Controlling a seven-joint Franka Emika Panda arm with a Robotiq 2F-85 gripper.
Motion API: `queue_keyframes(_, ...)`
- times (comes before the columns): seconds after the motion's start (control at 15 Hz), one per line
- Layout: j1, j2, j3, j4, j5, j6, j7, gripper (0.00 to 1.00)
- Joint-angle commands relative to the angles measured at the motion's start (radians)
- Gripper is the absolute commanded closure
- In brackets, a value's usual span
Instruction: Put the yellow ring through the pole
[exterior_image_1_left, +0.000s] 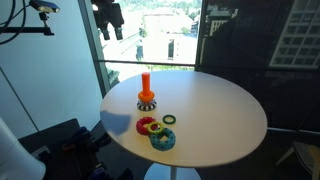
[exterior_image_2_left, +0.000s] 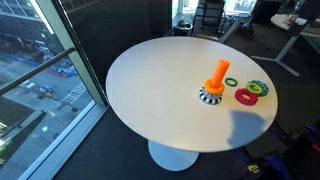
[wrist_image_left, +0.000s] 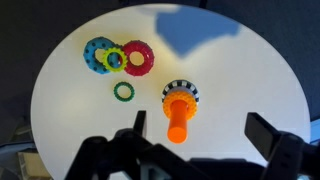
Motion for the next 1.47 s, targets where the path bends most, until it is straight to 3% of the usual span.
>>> queue_keyframes(0.0, -0.001, 0.024, -0.016, 0.05, 0.017, -0.023, 0.004, 0.0)
queue_keyframes(0.73, -0.08, 0.216, -0.12, 0.195, 0.035, -0.138, 0.005, 0.0)
queue_keyframes(1.13, -0.126, 0.323, -0.163, 0.169, 0.04, -0.036, 0.019, 0.0)
queue_keyframes(1.4, -0.137, 0.397, -0.166, 0.134, 0.036, 0.125, 0.065, 0.0)
